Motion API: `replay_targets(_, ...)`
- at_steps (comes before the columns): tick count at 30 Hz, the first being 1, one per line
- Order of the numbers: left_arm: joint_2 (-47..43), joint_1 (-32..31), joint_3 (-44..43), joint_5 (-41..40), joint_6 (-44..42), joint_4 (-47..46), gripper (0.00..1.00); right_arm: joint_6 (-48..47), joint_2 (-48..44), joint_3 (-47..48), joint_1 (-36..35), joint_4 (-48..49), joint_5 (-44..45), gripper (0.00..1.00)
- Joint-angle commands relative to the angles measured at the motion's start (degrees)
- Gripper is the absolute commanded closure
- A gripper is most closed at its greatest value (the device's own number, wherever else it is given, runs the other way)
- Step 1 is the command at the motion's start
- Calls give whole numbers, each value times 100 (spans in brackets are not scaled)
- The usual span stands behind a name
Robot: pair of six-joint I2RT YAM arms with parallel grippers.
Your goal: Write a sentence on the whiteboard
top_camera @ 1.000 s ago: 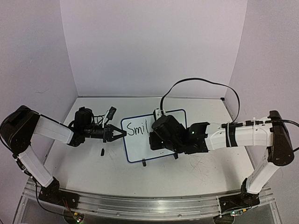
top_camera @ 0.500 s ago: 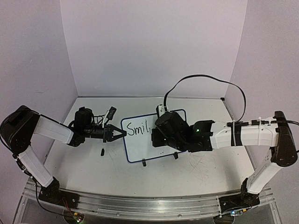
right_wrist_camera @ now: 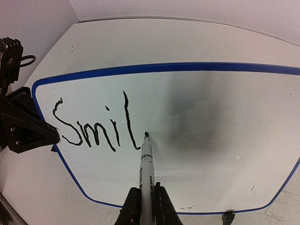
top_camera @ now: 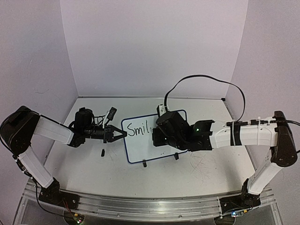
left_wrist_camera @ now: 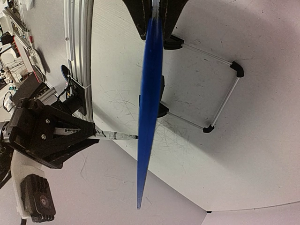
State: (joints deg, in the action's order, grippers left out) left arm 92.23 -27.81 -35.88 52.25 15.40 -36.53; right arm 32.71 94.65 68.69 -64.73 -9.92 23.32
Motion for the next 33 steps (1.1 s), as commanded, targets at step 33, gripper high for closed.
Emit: replay_targets(33, 130, -5, -176, -9, -45, 61, 100, 65, -64, 167, 116, -31, 676, 100)
